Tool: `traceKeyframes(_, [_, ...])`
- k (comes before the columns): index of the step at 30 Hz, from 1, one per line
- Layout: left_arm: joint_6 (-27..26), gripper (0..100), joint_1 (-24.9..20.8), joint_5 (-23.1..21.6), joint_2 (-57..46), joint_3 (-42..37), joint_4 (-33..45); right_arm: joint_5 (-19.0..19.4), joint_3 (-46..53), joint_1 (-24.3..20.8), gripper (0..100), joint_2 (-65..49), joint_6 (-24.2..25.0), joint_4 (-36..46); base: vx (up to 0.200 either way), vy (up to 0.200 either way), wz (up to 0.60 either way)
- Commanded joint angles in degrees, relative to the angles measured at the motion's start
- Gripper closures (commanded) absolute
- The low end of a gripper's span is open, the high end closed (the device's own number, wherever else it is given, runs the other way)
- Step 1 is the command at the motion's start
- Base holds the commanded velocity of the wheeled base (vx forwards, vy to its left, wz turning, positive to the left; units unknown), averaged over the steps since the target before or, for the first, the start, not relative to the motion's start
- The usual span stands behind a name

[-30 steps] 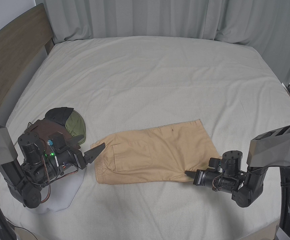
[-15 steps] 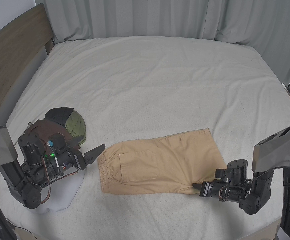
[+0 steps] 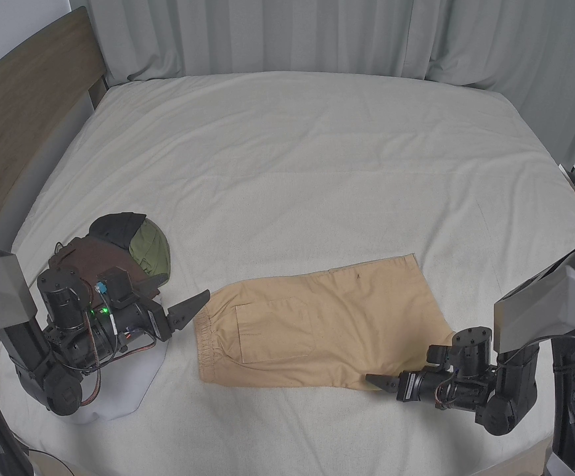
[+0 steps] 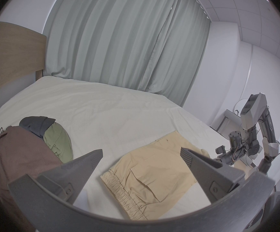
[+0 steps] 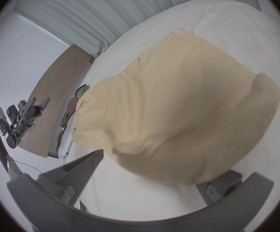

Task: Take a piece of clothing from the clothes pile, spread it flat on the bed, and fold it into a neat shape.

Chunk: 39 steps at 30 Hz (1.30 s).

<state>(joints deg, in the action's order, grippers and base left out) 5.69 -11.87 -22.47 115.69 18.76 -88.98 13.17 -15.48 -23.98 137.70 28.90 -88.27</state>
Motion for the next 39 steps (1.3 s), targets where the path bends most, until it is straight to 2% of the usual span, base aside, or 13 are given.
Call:
traceKeyframes(1, [0.0,0,0.0,0.0,0.2,0.0,-0.1,0.4,3.5,-2.1,0,0.3,0.0,-0.1,0.000,0.000,0.00])
traceKeyframes(9, [0.2,0,-0.1,0.0,0.1,-0.1,-0.1,1.6,7.5,-9.9,0,-3.8,-1.0,-0.1,0.000,0.000,0.00])
traceKeyframes(15, [0.2,0,-0.1,0.0,0.1,-0.5,-0.1,1.5,7.3,-12.2,0,-6.3,-1.0,-0.1,0.000,0.000,0.00])
traceKeyframes(28, [0.4,0,-0.7,-0.1,0.4,-2.1,-0.1,1.0,2.5,-11.4,0,-16.0,-0.7,-0.1,0.000,0.000,0.00])
traceKeyframes(32, [0.9,0,-0.7,-0.1,0.9,-2.4,-0.1,1.2,0.5,-8.6,0,-20.9,-1.1,-0.1,0.000,0.000,0.00])
traceKeyframes(39, [5.4,0,-1.6,-1.2,2.5,-2.3,-0.1,2.7,0.4,-4.8,0,-25.5,-1.7,-0.1,0.000,0.000,0.00])
